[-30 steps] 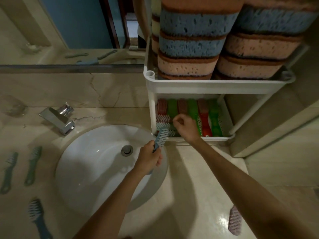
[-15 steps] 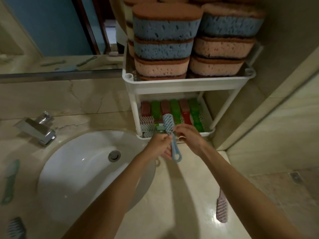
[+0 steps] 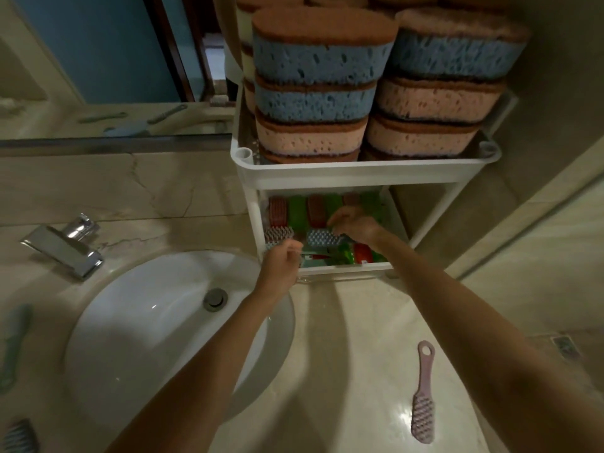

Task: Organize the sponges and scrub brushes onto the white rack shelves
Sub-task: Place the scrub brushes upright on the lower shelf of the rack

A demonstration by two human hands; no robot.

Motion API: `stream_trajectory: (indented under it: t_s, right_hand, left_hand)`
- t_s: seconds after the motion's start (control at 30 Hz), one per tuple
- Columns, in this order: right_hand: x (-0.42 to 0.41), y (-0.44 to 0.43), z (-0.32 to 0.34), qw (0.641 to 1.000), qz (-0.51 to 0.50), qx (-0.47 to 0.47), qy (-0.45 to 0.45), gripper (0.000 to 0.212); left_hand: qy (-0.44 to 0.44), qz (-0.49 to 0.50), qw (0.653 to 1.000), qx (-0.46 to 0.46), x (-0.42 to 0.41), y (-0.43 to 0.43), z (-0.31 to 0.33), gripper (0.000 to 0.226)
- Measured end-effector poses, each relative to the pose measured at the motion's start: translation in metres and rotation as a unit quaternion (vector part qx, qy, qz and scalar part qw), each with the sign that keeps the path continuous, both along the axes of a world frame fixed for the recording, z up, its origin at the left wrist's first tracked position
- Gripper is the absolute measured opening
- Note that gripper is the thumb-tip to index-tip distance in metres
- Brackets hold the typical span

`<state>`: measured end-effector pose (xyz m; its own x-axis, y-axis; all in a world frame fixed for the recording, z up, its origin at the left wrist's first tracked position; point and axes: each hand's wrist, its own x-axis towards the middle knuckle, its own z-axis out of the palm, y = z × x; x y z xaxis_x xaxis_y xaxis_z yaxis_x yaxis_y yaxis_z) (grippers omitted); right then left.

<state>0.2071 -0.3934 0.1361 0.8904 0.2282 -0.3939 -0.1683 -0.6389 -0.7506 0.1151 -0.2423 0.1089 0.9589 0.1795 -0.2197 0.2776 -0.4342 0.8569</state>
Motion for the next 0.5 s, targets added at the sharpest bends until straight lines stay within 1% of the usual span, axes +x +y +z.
stream_trajectory:
  t_s: [0.03,0.1,0.2,0.27,0.33,0.4,0.5]
  right_hand:
    - [-0.002,0.000,-0.004,0.999,0.028,-0.023,-0.003,0.019]
    - [-0.006,0.000,-0.013,0.996,0.072,-0.051,-0.008,0.020]
    - [-0.014,0.001,-0.027,0.996,0.080,-0.015,-0.022,0.019]
    - [-0.019,0.002,-0.035,0.996,0.076,-0.011,-0.053,0.016]
    - [-0.024,0.003,-0.036,0.993,0.073,-0.042,-0.088,0.018]
    - [-0.028,0.005,-0.038,0.985,0.080,-0.097,-0.120,0.022]
    - [-0.035,0.003,-0.040,0.969,0.113,-0.166,-0.141,0.027]
  left_hand:
    - [-0.009,-0.010,0.999,0.048,-0.001,0.001,-0.001,0.026]
    - [-0.008,-0.033,0.995,0.093,-0.001,0.003,-0.003,0.030]
    - [0.008,-0.069,0.988,0.141,0.000,0.004,-0.009,0.032]
    - [0.010,-0.084,0.982,0.166,-0.002,0.004,-0.013,0.032]
    - [0.011,-0.090,0.980,0.179,-0.003,0.005,-0.015,0.033]
    - [0.013,-0.098,0.978,0.184,-0.004,0.006,-0.015,0.035]
    - [0.017,-0.105,0.976,0.188,-0.006,0.006,-0.015,0.036]
